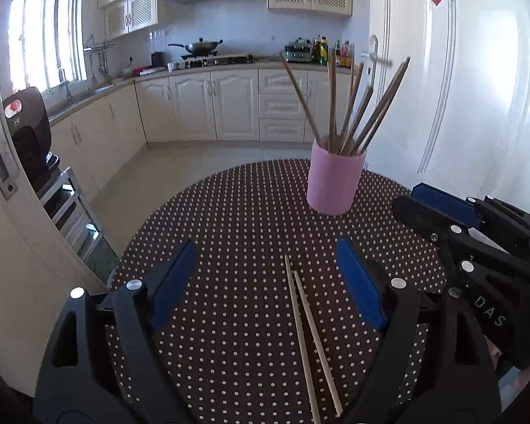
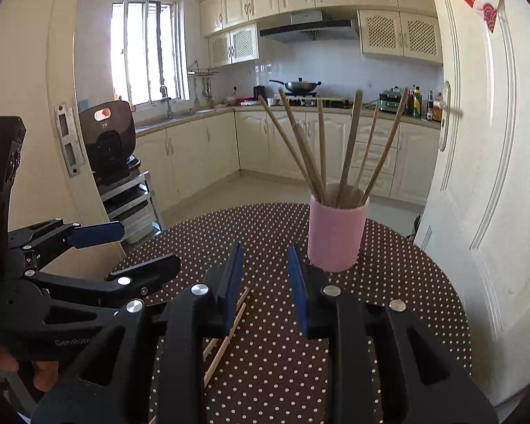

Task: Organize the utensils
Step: 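Move both open tools back to the last chopsticks on the table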

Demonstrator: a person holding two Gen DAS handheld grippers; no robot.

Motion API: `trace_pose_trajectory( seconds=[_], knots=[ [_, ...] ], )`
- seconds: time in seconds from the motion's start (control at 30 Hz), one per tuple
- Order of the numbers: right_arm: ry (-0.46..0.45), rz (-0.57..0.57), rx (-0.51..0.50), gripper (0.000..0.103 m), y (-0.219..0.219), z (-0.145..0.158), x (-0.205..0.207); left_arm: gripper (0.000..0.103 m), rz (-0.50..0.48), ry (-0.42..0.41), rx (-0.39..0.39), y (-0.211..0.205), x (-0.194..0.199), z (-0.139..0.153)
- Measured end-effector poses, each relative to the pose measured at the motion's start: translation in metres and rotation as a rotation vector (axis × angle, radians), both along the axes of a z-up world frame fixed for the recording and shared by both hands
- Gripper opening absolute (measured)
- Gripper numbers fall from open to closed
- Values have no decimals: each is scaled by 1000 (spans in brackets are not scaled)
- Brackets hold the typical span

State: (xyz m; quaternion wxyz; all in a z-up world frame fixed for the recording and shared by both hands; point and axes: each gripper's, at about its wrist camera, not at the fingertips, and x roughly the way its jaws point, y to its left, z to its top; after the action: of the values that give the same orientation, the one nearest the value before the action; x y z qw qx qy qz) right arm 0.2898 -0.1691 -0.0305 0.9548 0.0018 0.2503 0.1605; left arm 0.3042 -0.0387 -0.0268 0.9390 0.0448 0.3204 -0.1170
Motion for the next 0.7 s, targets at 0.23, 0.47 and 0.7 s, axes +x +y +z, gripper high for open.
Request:
trace_pose_trajectory(
  seconds=[0.23,0.47,0.7],
  knots=[
    [188,22,-33,27,5,-46,20,80,-1,226,64,-2,26,-54],
    [328,39,-34,27,5,-76,31,50,-33,365,81,-9,43,-85],
    [374,51,-33,30,3,-85,31,50,-47,402,89,-19,50,-99]
  ],
)
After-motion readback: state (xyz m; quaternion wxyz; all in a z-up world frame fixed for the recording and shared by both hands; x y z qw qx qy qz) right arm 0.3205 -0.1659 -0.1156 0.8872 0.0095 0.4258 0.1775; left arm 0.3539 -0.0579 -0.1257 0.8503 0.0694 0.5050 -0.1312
